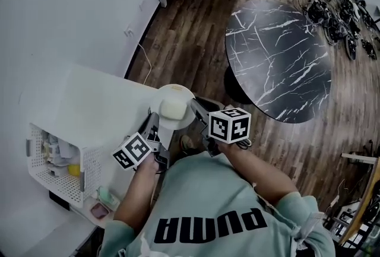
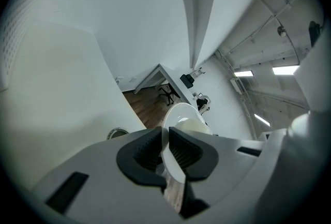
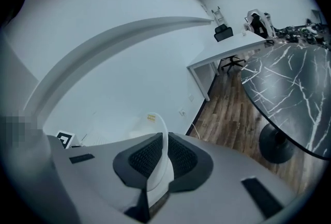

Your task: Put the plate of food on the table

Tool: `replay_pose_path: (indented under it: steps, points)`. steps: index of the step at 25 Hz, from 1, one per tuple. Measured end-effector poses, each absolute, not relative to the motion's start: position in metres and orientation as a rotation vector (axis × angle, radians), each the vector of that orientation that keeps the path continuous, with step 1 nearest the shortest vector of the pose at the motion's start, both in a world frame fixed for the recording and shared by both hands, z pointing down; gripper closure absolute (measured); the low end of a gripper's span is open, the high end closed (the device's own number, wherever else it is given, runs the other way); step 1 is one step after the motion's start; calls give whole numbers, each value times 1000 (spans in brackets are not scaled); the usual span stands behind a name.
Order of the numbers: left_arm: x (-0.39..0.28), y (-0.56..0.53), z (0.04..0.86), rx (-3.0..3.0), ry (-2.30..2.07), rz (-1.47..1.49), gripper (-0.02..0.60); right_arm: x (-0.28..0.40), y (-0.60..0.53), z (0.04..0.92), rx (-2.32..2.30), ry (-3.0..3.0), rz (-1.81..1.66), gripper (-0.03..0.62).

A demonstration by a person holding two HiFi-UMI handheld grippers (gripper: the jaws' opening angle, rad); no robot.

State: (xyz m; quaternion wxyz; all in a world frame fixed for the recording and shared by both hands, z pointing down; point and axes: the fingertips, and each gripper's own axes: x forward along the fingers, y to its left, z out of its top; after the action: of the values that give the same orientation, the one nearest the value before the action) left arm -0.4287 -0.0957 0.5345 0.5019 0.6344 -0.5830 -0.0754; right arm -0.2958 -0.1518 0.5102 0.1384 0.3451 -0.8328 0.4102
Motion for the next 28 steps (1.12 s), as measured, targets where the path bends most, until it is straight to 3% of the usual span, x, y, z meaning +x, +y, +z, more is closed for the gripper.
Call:
replay_pose_path:
  steps: [28]
  points:
    - [-143, -171, 506, 1780, -1194, 63, 534, 3, -182, 489, 1489, -2401, 1325, 557]
